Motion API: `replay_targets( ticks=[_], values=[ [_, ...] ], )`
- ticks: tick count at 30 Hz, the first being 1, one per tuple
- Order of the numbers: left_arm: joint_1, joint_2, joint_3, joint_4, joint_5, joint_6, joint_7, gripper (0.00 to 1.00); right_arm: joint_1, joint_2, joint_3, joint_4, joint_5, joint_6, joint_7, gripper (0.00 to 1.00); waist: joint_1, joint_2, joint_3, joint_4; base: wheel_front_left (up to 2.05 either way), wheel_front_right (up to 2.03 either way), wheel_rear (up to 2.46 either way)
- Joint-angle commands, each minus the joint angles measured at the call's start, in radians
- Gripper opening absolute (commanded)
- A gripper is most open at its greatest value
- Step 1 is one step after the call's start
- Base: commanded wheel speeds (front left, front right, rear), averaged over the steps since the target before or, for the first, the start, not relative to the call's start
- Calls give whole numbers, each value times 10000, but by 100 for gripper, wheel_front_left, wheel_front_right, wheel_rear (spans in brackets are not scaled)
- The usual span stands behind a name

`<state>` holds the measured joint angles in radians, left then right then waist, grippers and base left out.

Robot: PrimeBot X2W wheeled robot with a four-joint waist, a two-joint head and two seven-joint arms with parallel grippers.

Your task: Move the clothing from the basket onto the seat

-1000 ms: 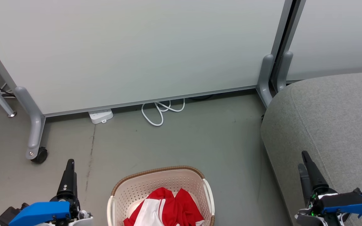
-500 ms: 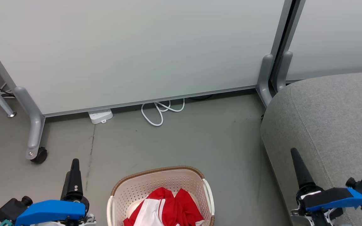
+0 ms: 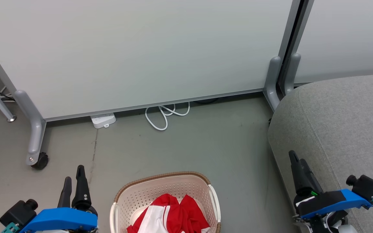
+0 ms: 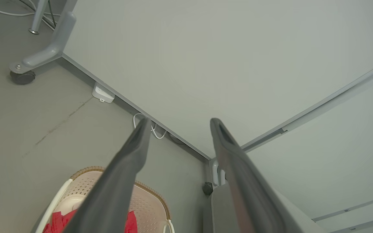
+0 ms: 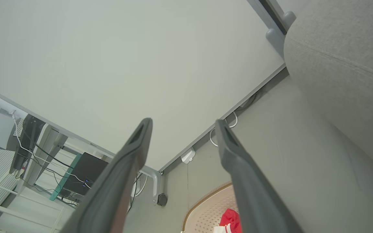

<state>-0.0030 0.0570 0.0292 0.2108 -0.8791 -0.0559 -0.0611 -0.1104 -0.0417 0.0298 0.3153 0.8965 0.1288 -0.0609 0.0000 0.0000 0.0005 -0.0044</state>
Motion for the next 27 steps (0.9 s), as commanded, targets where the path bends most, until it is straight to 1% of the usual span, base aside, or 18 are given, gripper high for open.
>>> replay_targets(
  ticks=[1,15,27],
  values=[
    [-58,100,-39,-182,385,37,-104,100,-298,-65,70,-67,-376,13,-104,100,0,0,-3,0,0,0,0],
    [74,246,-316,-181,2179,95,-548,100,-485,-78,370,156,-2314,16,-509,100,0,0,-30,-20,0,0,0],
    [179,288,-541,-60,3365,162,-857,100,-587,-87,436,226,-3685,19,-716,100,0,0,-47,-34,0,0,0]
  ],
)
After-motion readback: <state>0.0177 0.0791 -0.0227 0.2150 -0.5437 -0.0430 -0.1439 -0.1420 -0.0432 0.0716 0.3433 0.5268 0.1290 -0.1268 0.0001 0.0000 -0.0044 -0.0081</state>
